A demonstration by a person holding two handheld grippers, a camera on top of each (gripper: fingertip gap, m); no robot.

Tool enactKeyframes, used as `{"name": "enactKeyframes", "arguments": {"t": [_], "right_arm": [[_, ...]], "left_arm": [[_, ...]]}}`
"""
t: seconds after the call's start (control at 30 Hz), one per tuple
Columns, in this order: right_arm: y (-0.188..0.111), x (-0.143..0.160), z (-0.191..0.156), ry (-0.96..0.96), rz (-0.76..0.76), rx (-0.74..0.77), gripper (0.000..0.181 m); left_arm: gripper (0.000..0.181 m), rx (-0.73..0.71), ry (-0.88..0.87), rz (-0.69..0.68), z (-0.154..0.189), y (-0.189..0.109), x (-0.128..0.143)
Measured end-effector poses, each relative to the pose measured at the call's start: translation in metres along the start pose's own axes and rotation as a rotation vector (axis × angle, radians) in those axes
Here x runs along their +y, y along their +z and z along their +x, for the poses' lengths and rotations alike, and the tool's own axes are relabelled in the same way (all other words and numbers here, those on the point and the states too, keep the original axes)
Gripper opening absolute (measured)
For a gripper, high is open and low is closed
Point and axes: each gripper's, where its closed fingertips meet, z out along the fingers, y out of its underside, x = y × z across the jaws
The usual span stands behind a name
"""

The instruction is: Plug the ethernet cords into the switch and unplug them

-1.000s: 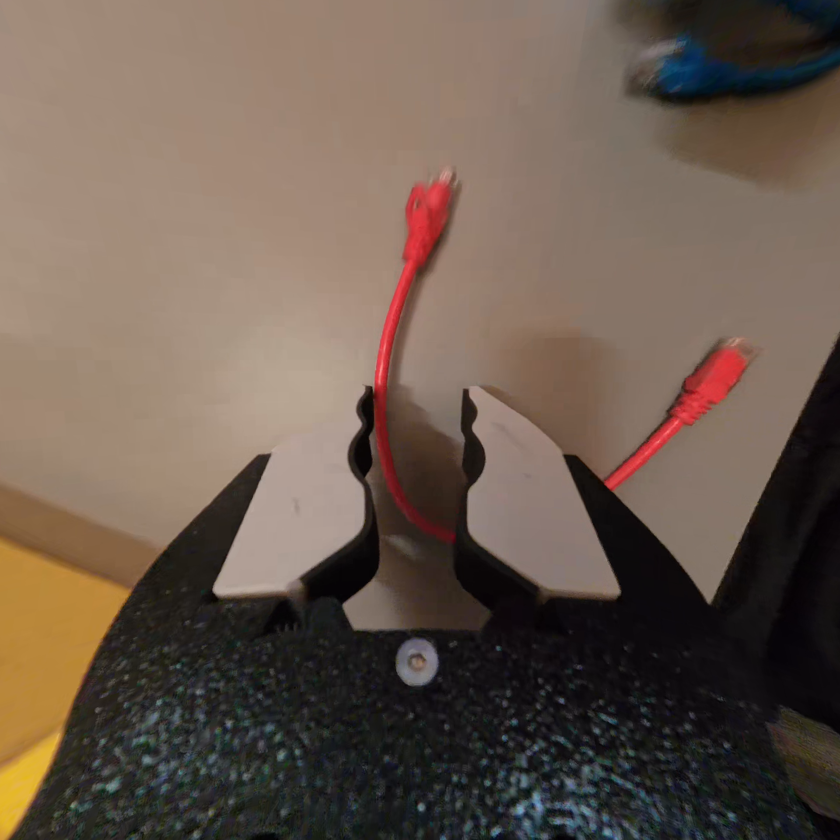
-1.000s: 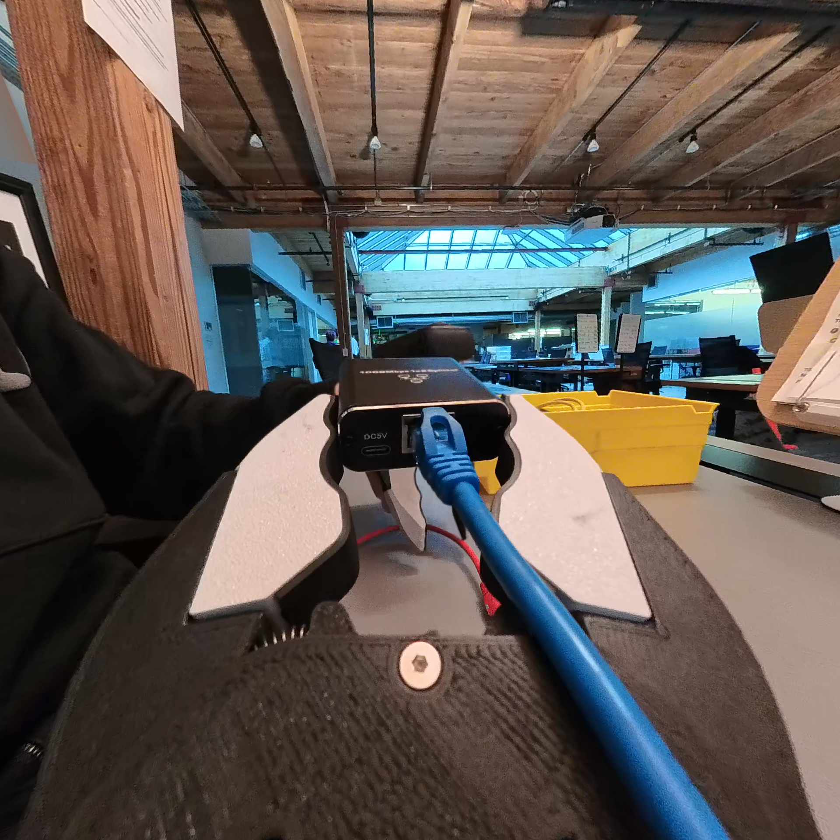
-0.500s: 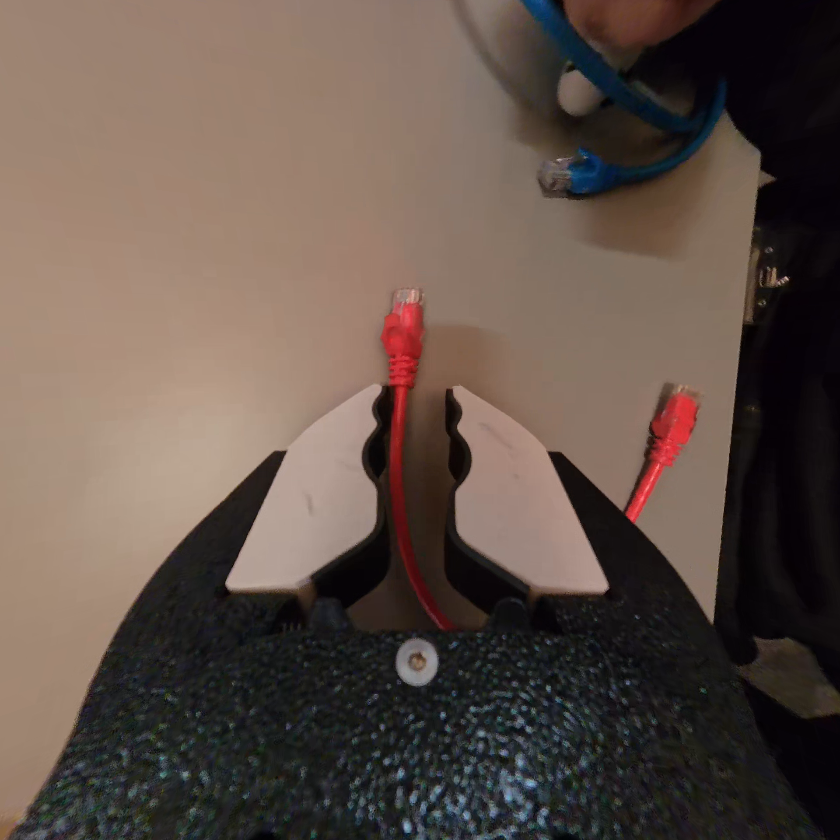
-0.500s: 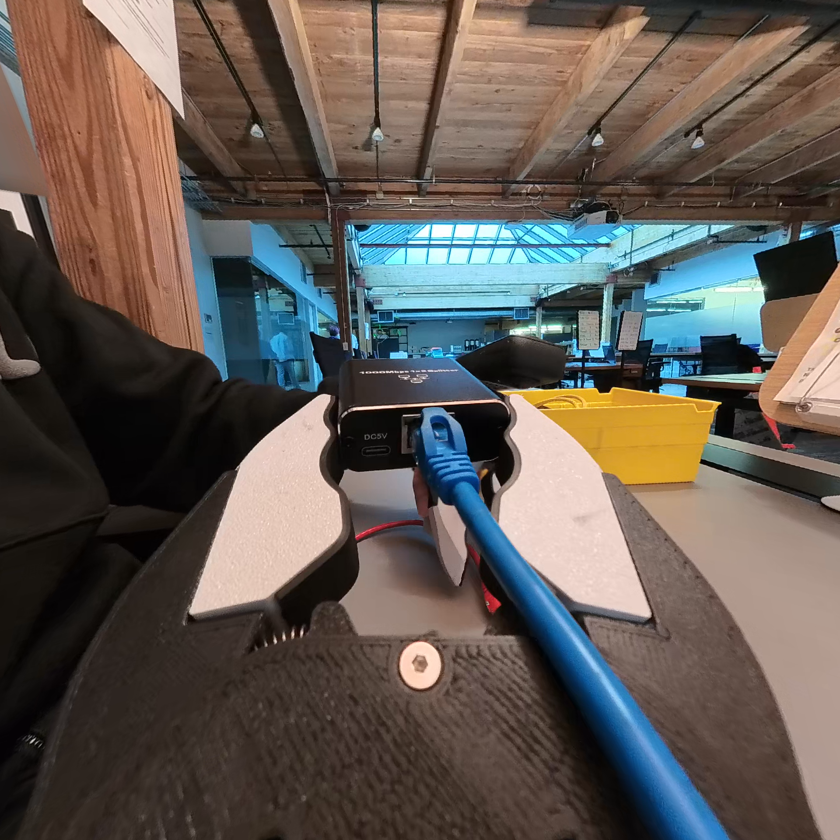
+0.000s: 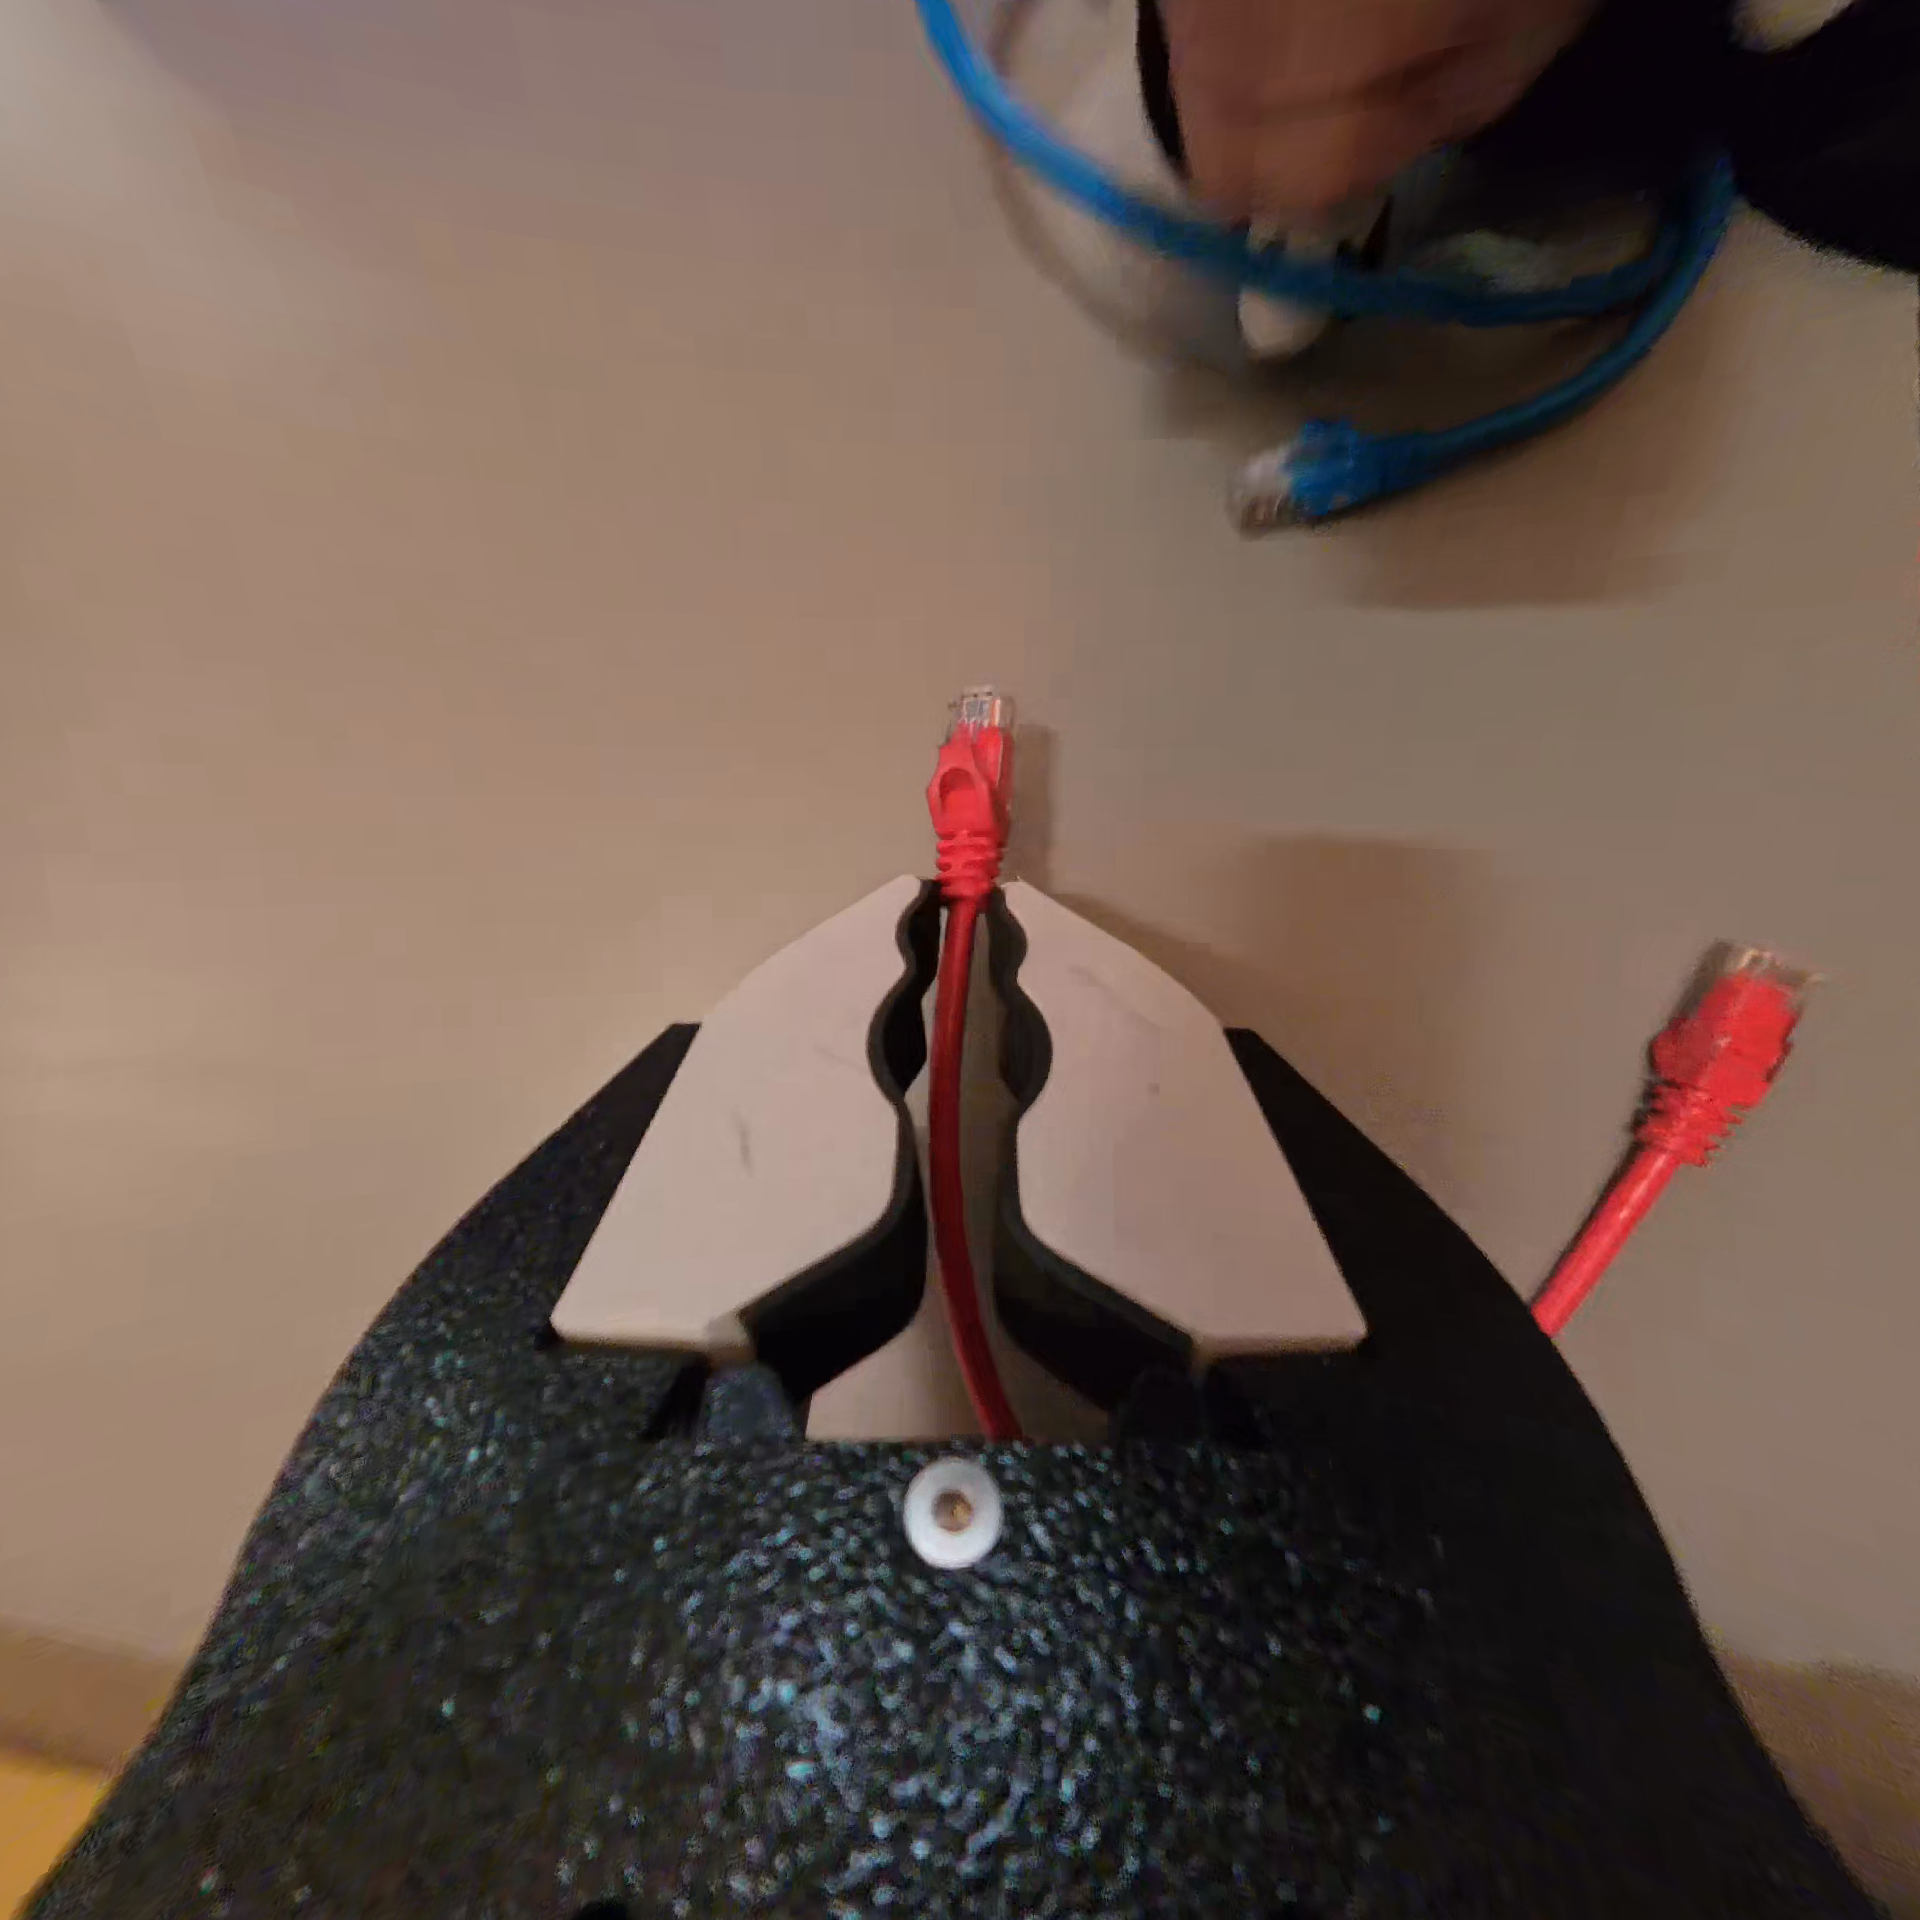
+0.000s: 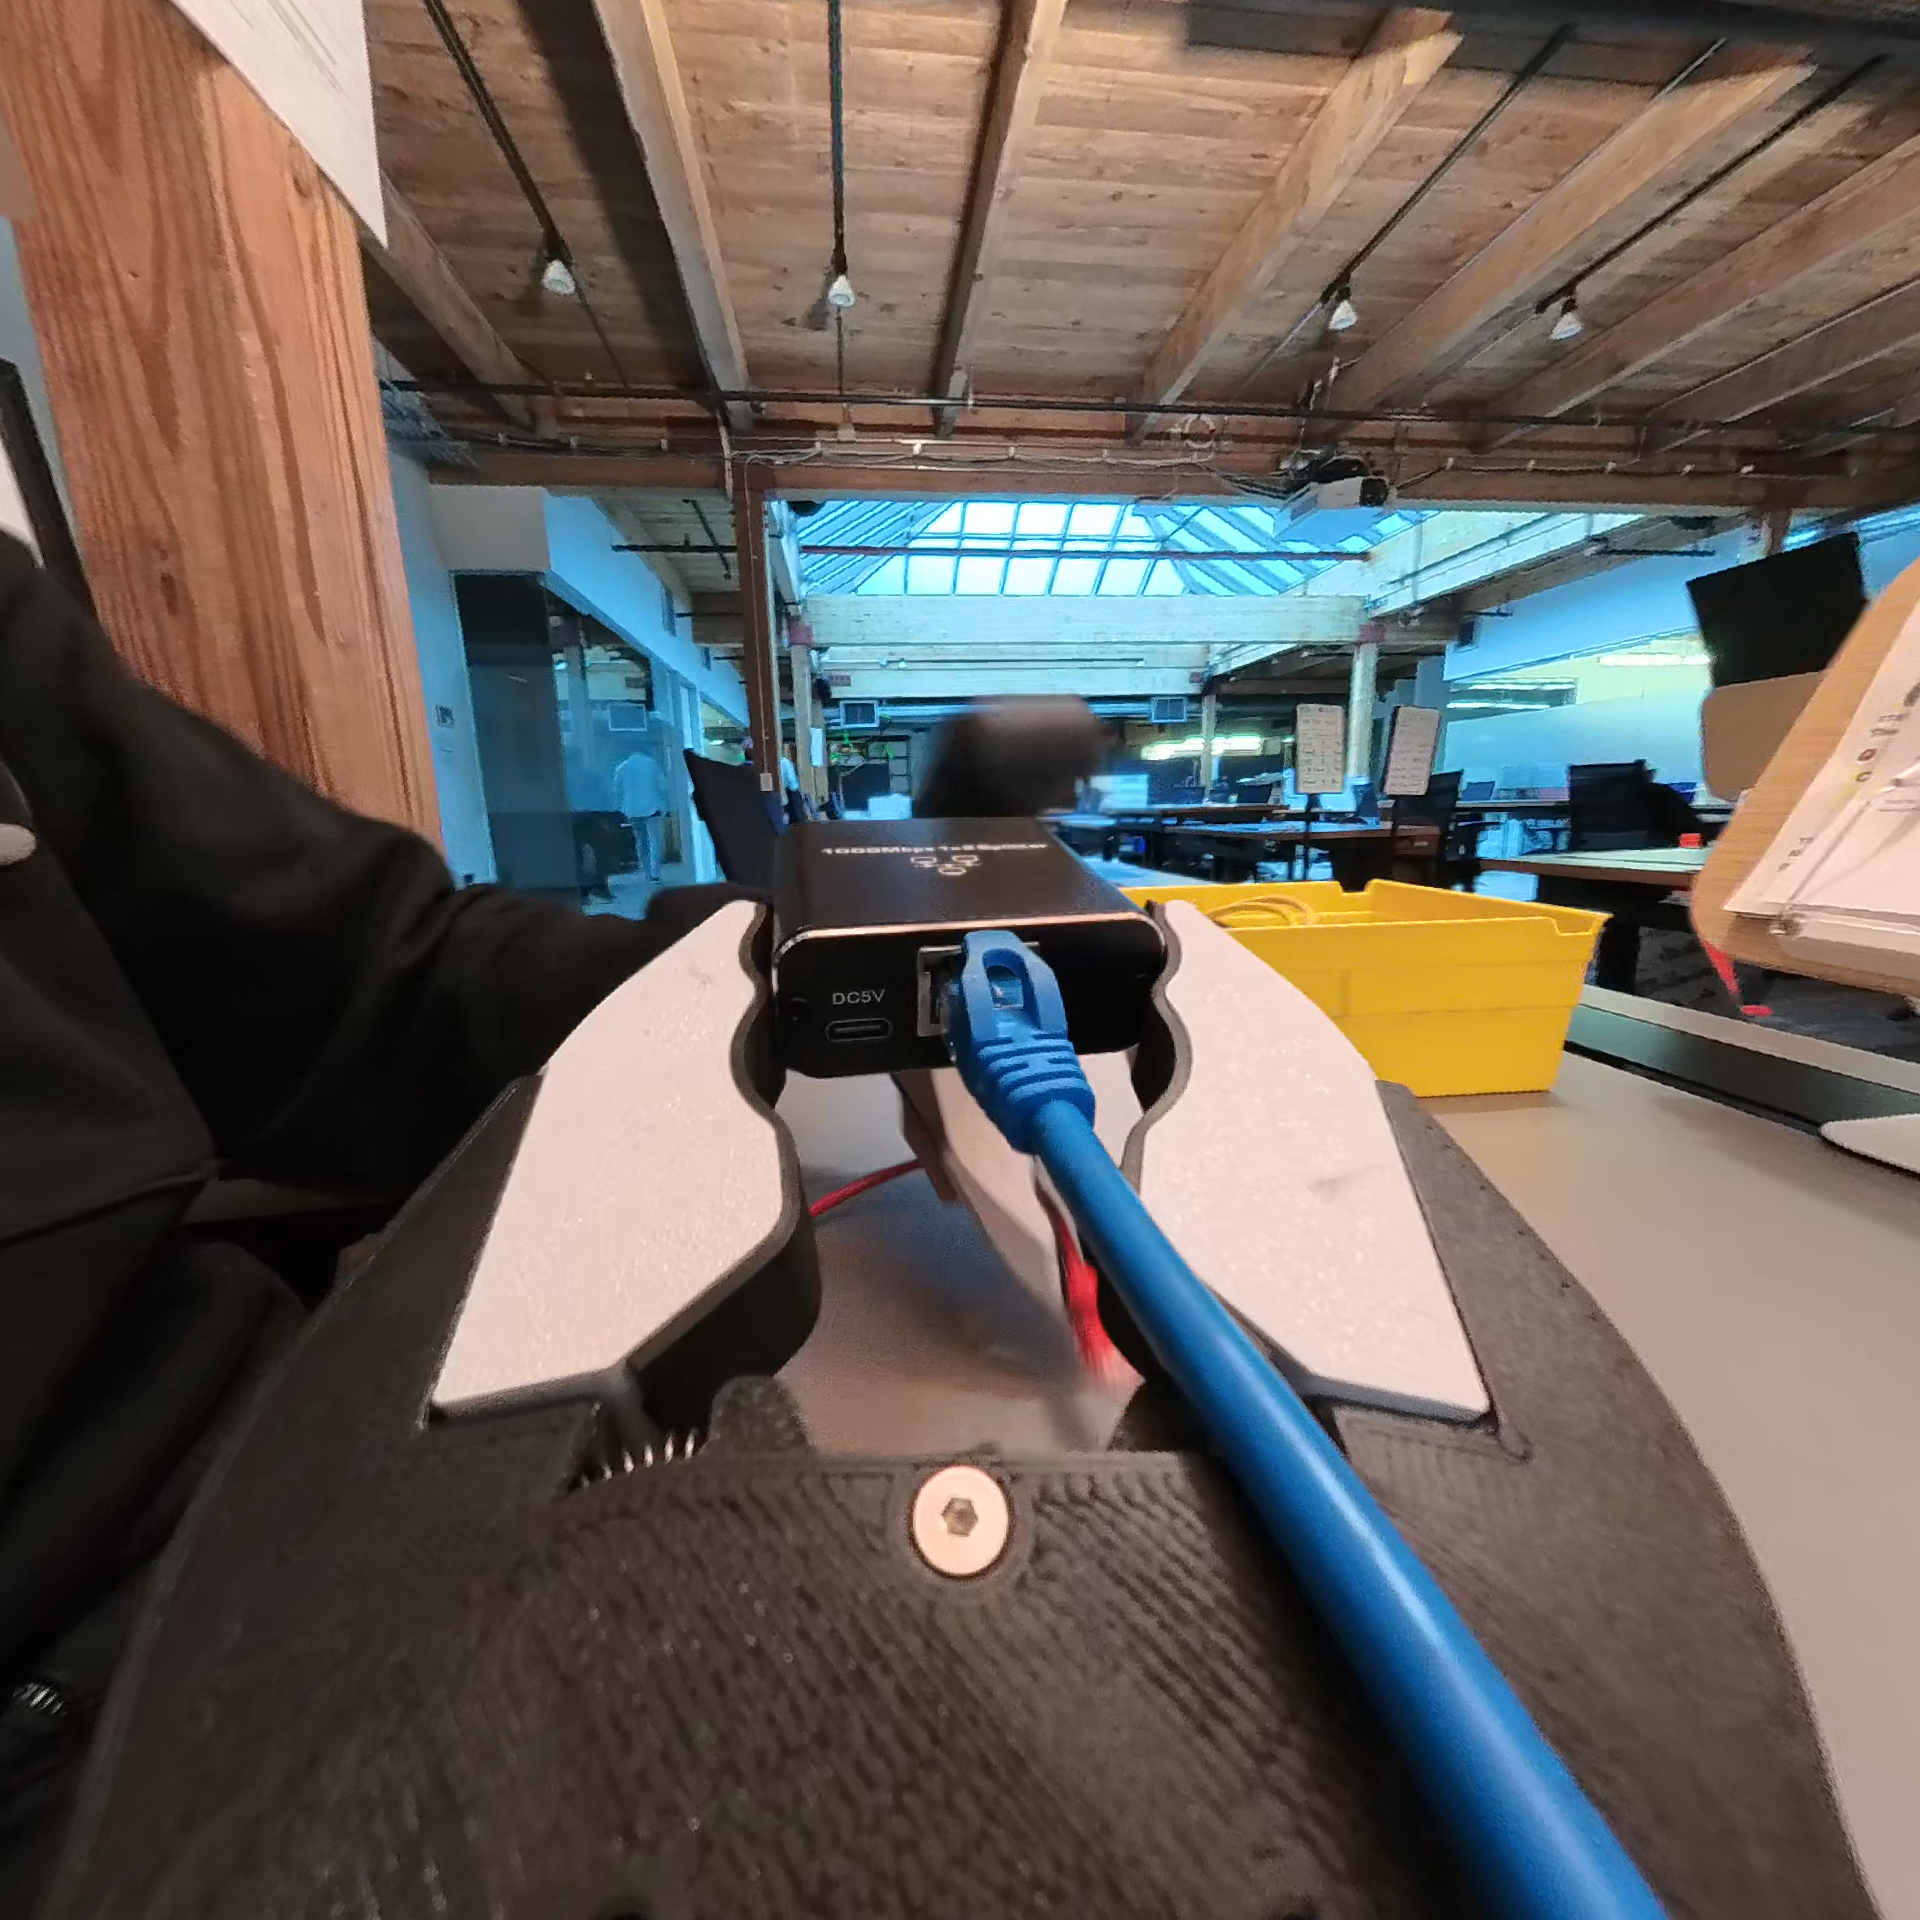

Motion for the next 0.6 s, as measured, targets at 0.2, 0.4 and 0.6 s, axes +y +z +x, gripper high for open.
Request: {"name": "enactKeyframes", "arguments": {"t": [0.2, 0.4, 0.6], "right_arm": [[0.0, 0.002, 0.005, -0.003, -0.012, 0.035, 0.067], [0.0, 0.004, 0.007, -0.026, -0.023, 0.056, 0.067], [0.001, 0.008, 0.008, -0.05, -0.045, 0.071, 0.067]], "left_arm": [[0.008, -0.178, 0.099, -0.018, 0.01, -0.066, -0.053], [0.008, -0.197, 0.16, -0.069, 0.024, -0.084, -0.071], [0.008, -0.2, 0.149, -0.094, 0.027, -0.086, -0.072]]}}
